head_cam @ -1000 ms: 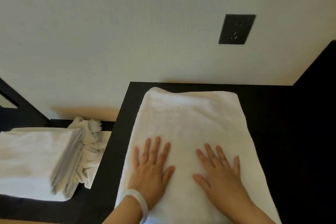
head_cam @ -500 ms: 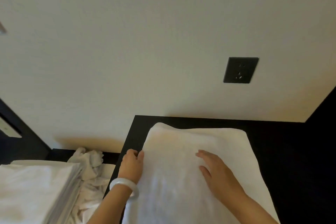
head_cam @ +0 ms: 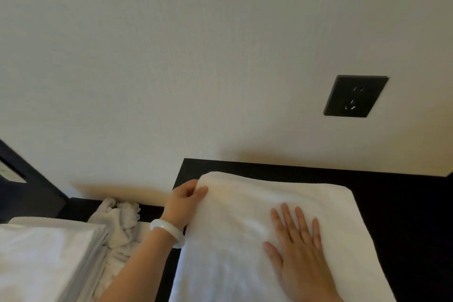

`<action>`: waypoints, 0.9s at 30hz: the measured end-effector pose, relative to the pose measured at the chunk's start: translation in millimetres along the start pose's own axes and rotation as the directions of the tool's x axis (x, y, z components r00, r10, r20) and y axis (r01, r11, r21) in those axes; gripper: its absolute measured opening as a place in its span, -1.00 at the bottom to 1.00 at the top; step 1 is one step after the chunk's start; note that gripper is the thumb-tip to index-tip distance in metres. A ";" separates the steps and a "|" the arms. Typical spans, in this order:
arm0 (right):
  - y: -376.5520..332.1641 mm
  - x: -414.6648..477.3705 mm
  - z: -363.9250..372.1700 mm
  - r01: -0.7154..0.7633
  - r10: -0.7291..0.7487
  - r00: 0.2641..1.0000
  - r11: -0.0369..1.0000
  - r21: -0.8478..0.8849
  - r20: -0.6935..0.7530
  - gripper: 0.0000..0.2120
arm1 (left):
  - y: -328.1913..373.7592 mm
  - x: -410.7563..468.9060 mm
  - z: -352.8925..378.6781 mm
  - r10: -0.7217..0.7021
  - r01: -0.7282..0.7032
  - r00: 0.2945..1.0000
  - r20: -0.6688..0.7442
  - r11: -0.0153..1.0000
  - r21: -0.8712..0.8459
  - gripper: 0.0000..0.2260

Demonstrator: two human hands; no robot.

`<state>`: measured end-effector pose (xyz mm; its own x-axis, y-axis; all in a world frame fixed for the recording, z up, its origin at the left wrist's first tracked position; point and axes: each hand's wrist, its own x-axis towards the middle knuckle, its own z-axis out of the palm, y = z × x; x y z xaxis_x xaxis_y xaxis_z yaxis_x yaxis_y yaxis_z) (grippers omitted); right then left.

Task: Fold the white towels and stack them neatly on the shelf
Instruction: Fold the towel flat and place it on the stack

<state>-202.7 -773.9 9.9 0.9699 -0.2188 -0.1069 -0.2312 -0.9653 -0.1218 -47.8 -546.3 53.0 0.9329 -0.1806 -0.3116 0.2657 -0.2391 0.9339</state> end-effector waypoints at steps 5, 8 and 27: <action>5.4 3.6 6.0 0.039 -0.038 0.999 0.999 0.036 -0.029 -0.38 | -8.9 2.0 -6.9 0.024 -0.025 0.999 -0.043 0.999 -0.038 -0.80; 12.0 13.7 -11.4 0.075 -0.048 0.987 0.982 0.176 -0.152 -0.44 | 7.3 15.2 -9.3 -0.036 0.040 0.997 0.062 0.998 -0.058 -0.87; 121.7 90.5 -114.2 -0.240 0.170 0.970 0.790 0.564 0.175 -0.76 | 67.3 50.1 -13.0 0.216 -0.386 0.922 0.320 0.484 0.785 -0.84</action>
<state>-134.3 -927.5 98.1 0.8879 -0.3513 -0.2971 -0.4589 -0.6294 -0.6272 20.0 -559.1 102.5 0.8401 -0.5236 -0.1417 -0.4224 -0.7953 0.4348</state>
